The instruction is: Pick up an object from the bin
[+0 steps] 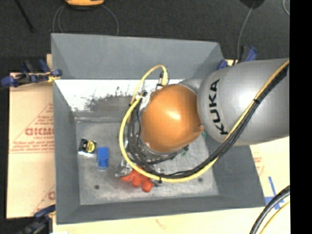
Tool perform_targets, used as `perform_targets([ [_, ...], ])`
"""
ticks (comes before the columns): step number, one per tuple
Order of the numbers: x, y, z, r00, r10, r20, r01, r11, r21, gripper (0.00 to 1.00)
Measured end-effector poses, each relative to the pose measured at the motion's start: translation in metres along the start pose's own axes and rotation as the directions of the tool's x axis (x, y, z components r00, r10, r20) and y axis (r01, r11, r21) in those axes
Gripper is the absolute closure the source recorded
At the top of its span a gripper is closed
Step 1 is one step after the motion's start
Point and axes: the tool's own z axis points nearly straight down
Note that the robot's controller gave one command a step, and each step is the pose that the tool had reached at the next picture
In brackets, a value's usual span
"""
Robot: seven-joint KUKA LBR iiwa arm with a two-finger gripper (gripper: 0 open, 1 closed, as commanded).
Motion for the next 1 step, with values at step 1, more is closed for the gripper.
perform_targets([
  [1,0.0003,-0.0012,-0.0102,1.0,0.006,-0.001,-0.006,1.0,-0.004,1.0],
])
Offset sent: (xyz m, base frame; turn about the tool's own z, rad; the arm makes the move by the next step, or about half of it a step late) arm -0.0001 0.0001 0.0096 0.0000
